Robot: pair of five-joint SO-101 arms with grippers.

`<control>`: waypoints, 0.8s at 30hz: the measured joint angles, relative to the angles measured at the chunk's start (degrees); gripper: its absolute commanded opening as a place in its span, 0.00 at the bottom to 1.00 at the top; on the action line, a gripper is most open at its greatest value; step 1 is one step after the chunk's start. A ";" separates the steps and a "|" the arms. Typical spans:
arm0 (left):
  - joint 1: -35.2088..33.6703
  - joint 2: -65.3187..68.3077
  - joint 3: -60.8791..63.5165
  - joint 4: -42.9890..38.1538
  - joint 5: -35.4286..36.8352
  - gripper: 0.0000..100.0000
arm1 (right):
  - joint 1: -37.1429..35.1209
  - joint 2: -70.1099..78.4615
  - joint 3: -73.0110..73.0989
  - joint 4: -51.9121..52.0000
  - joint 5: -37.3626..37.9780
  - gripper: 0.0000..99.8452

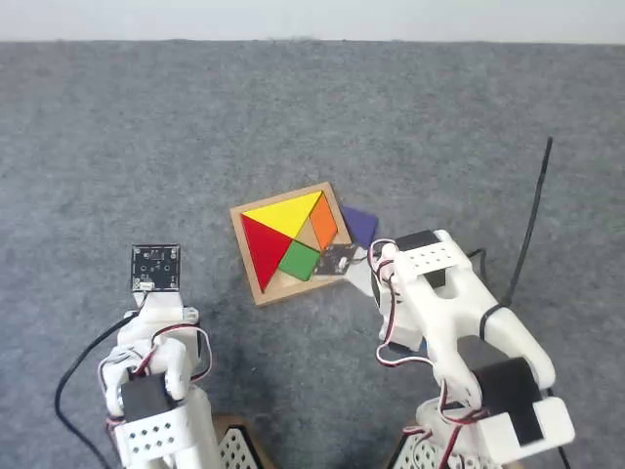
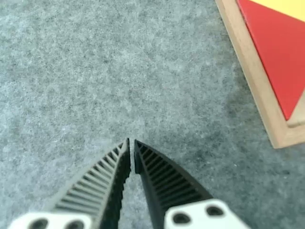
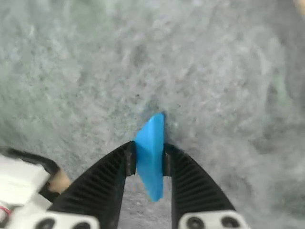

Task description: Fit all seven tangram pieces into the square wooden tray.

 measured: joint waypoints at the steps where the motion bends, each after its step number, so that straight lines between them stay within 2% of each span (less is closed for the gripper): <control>1: 0.00 0.00 0.00 0.00 0.00 0.02 | 0.00 0.35 -0.53 0.26 -2.73 0.04; 3: 0.00 0.00 0.00 0.00 0.00 0.02 | -0.79 1.41 -0.70 1.14 -6.51 0.02; 14: 0.00 0.00 0.00 0.00 0.00 0.02 | -3.87 1.41 -5.80 7.47 -15.12 0.01; 20: 0.00 0.00 0.00 0.00 0.00 0.02 | -3.87 1.41 -18.90 8.70 -27.52 0.01; 24: 0.00 0.00 0.00 0.00 0.00 0.02 | -7.30 1.41 -28.04 5.01 -35.78 0.01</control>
